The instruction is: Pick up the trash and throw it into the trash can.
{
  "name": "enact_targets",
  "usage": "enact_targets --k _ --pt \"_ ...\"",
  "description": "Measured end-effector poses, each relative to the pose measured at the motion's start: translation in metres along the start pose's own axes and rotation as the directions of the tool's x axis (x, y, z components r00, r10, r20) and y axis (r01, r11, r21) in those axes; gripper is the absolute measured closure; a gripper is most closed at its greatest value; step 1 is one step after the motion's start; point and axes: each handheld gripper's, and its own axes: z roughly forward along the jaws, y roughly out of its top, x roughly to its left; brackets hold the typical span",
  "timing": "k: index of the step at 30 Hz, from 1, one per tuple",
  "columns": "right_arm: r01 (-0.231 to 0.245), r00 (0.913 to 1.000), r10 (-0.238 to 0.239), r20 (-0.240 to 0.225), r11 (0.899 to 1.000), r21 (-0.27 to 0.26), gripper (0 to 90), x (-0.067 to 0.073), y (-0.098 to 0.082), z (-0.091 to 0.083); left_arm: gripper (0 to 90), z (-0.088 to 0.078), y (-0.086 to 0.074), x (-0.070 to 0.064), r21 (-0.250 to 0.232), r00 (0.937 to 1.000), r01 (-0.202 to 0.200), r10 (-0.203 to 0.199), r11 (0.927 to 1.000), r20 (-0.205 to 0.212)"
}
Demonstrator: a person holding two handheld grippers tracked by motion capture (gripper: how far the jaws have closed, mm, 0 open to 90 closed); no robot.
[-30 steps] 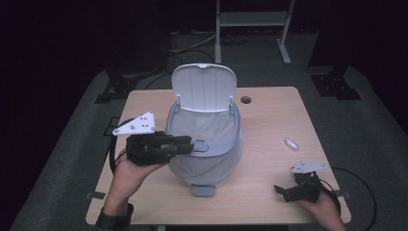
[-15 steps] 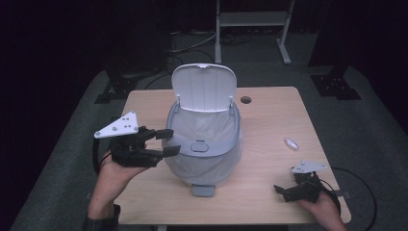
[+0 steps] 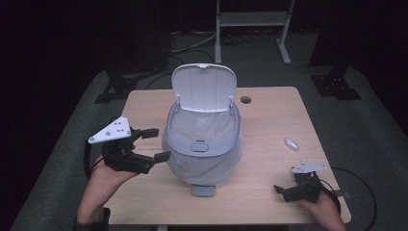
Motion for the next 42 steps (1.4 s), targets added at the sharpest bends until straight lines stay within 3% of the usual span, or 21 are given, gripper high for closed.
enact_targets --k 8,18,35,42 --pt "0.000 1.0000 0.000 0.000 1.000 0.000 0.0 0.000 0.000 0.000 3.0 0.006 -0.019 0.004 0.032 0.9975 -0.015 0.017 0.9994 -0.068" --pt "0.000 1.0000 0.000 0.000 1.000 0.000 0.0 0.000 0.000 0.000 0.0 0.017 -0.038 0.006 0.069 0.9965 -0.022 0.028 0.9973 -0.079" --pt "0.000 1.0000 0.000 0.000 1.000 0.000 0.0 0.000 0.000 0.000 0.0 0.023 -0.078 0.011 0.103 0.9941 0.011 0.000 0.9946 -0.108" --pt "0.000 1.0000 0.000 0.000 1.000 0.000 0.0 0.000 0.000 0.000 0.0 0.026 -0.098 0.014 0.144 0.9927 0.027 -0.009 0.9892 -0.120"
